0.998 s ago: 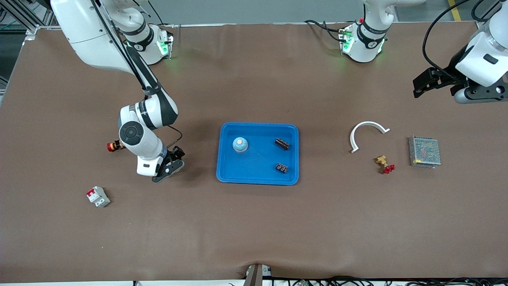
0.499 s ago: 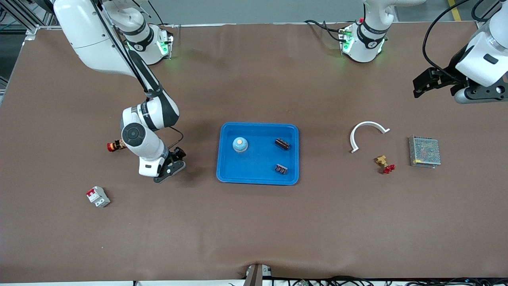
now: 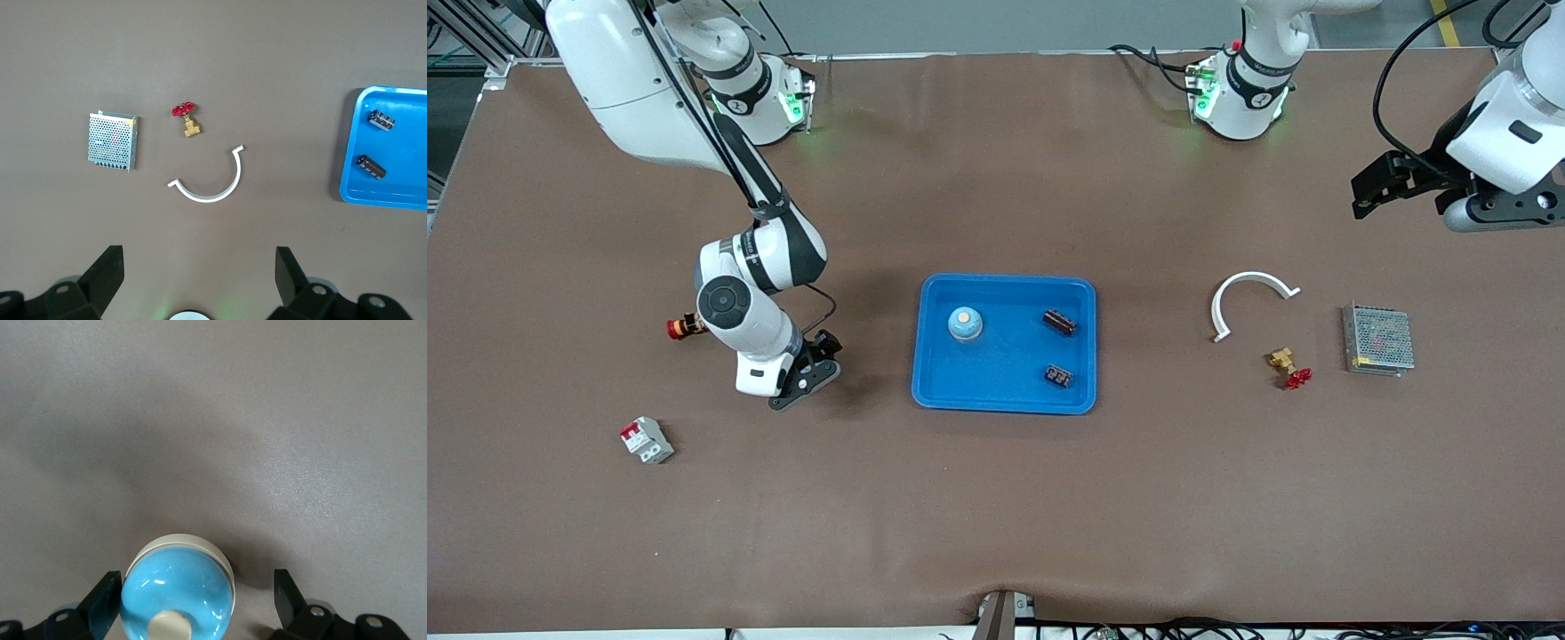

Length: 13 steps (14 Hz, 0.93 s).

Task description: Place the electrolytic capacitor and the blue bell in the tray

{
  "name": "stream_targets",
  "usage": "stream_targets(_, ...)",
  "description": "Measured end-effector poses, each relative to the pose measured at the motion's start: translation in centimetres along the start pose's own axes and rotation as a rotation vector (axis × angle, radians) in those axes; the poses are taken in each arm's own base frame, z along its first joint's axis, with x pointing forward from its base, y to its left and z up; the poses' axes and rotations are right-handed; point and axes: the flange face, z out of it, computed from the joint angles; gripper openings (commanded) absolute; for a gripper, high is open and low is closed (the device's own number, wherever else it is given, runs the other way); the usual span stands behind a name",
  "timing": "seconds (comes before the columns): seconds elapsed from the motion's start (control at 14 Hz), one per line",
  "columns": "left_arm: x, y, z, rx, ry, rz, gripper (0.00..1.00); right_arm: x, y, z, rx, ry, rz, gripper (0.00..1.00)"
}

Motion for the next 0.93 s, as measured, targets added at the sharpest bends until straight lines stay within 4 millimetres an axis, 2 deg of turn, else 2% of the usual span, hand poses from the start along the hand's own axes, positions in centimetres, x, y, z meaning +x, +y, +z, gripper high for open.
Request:
stream_targets(0.43, 0.0, -0.1, 0.0, 0.0, -0.001, -0.002, 1.0, -0.1, 0.1, 0.1, 0.0, -0.001, 0.002, 0.61)
stream_targets(0.5, 0.0, -0.1, 0.0, 0.0, -0.002, -0.002, 1.0, 0.0, 0.1, 0.0, 0.0, -0.001, 0.002, 0.58)
stream_targets(0.78, 0.0, -0.1, 0.0, 0.0, -0.002, -0.002, 1.0, 0.3, 0.2, -0.3, 0.0, -0.005, 0.014, 0.57)
stream_targets(0.93, 0.0, -0.1, 0.0, 0.0, -0.002, -0.002, 1.0, 1.2, 0.4, -1.3, 0.007, -0.031, 0.055, 0.57)
